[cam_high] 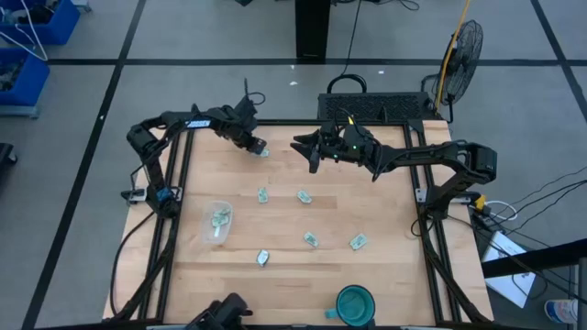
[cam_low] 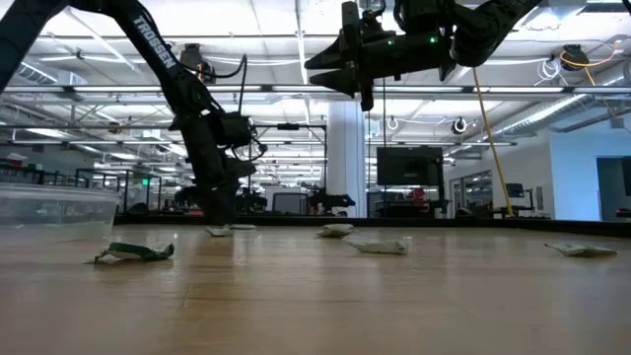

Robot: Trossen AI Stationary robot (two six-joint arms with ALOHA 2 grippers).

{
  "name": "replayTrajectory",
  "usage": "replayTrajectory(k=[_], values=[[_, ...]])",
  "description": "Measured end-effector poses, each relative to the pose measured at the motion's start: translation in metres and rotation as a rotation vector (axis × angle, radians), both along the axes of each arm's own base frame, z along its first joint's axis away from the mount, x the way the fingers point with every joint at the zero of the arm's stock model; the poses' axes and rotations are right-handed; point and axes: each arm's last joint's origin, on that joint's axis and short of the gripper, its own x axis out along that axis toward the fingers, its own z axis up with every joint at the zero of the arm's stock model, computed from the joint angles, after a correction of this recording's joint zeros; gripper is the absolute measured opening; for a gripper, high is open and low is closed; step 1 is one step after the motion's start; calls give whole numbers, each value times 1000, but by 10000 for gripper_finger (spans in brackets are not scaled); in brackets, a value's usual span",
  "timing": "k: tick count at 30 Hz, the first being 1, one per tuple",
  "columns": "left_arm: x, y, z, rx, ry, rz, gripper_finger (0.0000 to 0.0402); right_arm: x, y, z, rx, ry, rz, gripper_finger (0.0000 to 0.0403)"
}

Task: Pick and place Stevia / Truvia into bins
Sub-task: Put the light green stevia packet into the transparent bin

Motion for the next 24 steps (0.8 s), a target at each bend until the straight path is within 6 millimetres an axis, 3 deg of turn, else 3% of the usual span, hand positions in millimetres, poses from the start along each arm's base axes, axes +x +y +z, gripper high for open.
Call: replayTrajectory(k=[4,15,19,24], values=[[2,0,-9,-7,35,29,120,0,0,0,1,0,0,139],[6,-3,-4,35,14,-14,115,1,4,-1,5,15,12,139],[10,-5,-4,64,18,-44,84,1,4,-2,4,16,11,139],[11,-4,-4,76,14,-50,14,1,4,-1,5,15,11,139]])
